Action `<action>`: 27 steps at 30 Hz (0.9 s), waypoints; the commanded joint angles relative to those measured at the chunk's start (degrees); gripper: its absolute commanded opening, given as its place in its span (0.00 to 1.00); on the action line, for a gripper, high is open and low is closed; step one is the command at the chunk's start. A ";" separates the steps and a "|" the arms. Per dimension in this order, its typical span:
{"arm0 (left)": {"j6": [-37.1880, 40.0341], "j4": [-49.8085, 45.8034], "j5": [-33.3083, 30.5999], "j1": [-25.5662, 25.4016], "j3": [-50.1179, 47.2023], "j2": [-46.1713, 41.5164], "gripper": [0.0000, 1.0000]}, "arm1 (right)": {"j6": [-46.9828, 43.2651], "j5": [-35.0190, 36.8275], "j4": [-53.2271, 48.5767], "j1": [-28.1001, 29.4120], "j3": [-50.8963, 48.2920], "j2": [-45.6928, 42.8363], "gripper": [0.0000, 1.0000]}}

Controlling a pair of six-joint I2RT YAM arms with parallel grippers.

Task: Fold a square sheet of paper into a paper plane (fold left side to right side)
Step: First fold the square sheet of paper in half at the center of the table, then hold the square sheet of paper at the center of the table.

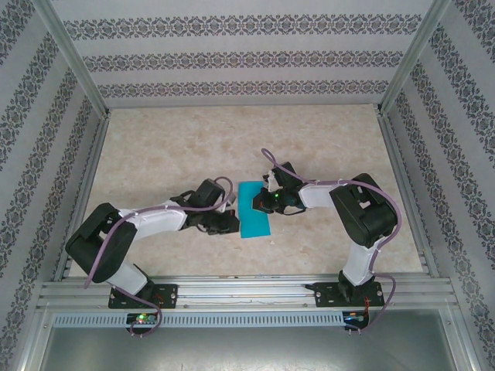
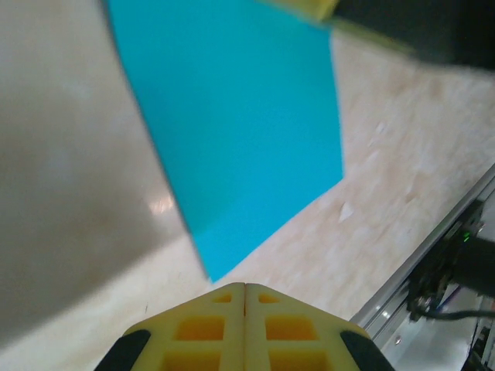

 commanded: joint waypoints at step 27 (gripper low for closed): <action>3.34 0.54 -0.09 0.63 8.23 17.68 0.03 | 0.58 3.06 -5.82 -0.36 0.97 -4.43 0.00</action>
